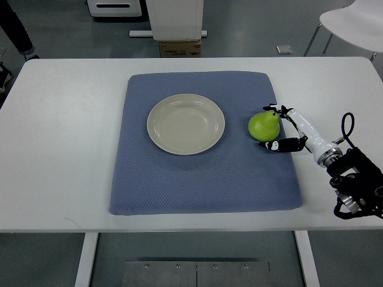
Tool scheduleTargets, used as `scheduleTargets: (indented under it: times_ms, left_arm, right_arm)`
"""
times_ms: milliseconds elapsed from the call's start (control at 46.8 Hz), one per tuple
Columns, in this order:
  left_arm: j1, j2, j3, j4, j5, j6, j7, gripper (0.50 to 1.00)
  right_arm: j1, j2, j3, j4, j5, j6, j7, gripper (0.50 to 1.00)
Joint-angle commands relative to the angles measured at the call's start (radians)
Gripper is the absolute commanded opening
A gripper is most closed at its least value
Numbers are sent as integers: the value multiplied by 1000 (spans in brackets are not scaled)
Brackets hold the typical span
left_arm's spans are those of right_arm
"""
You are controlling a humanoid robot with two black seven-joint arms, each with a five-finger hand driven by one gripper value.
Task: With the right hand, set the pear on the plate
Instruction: 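Close the right hand fingers around the green pear, then lift the green pear with the right hand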
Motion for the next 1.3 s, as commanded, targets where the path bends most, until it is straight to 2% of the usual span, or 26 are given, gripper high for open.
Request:
scheduleTargets:
  times_ms: [0, 171, 363, 470, 770, 1026, 1154, 1283]
  left_arm:
    - [0, 0, 0, 0, 0, 0, 0, 1000]
    - [0, 0, 0, 0, 0, 0, 0, 1000]
    - [0, 0, 0, 0, 0, 0, 0, 1000]
    - [0, 0, 0, 0, 0, 0, 0, 1000]
    - [0, 0, 0, 0, 0, 0, 0, 1000]
    - [0, 0, 0, 0, 0, 0, 0, 1000]
    - [0, 0, 0, 0, 0, 0, 0, 1000]
    - [0, 0, 0, 0, 0, 0, 0, 1000]
  right_arm:
    - [8, 1, -20, -1, 0, -24, 2, 908]
    - [32, 26, -66, -1, 0, -52, 2, 862]
    - [58, 29, -109, -1, 0, -54, 1, 659]
    - [62, 27, -111, -1, 2, -52, -12, 502]
    - [75, 27, -111, 0, 12, -50, -33, 500]
    - [141, 14, -106, 8, 20, -43, -35, 500]
    - [193, 12, -108, 7, 26, -28, -47, 500]
    - [243, 8, -103, 0, 28, 19, -62, 500]
